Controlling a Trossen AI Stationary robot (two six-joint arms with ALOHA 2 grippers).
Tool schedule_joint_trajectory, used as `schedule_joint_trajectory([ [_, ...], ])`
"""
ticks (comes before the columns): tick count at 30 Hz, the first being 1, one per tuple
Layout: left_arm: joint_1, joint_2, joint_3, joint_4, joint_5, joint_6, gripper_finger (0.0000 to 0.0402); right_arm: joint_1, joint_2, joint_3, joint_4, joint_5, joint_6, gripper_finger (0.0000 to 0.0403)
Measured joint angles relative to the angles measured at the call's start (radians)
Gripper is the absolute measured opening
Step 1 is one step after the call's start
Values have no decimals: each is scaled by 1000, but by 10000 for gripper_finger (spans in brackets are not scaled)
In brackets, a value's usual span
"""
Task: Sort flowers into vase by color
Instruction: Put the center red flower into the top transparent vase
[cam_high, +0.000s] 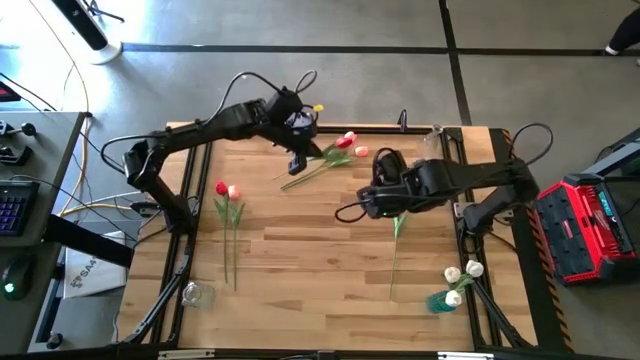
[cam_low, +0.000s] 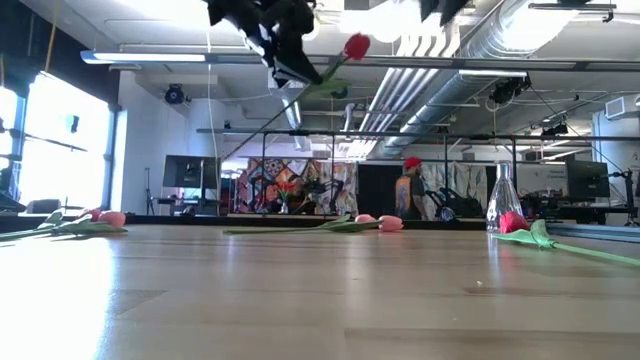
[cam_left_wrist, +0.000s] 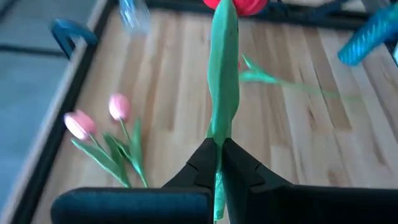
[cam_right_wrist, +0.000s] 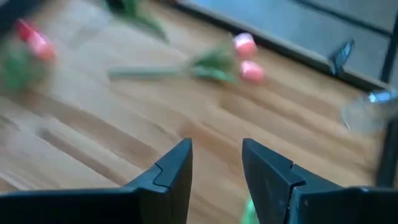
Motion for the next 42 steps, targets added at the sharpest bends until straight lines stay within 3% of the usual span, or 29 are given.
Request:
schedule_joint_trajectory([
  [4,20,13,0,89,60,-37,0,-81,-69,-179,99,-104,-58,128],
  [7,30,13,0,115,109,-54,0,-136,-144,-326,319,-189,-168,128],
  [15,24,14,1,179,107,-63,0,-304,-389,-631,935,-330,-453,128],
  [19,16,39,1,308,214,-146,0,-383,-481,-732,1172,-384,-587,134],
  [22,7,66,1,434,280,-238,0,-422,-505,-775,1249,-392,-697,149],
  [26,-7,99,1,542,283,-294,0,-447,-501,-794,1313,-447,-803,180],
  [33,-12,153,1,570,276,-351,0,-474,-498,-793,1430,-499,-886,216],
  [38,-14,163,1,575,274,-351,0,-526,-498,-793,1384,-499,-853,202],
  [42,-13,164,1,575,270,-350,0,-541,-498,-793,1371,-506,-843,146],
])
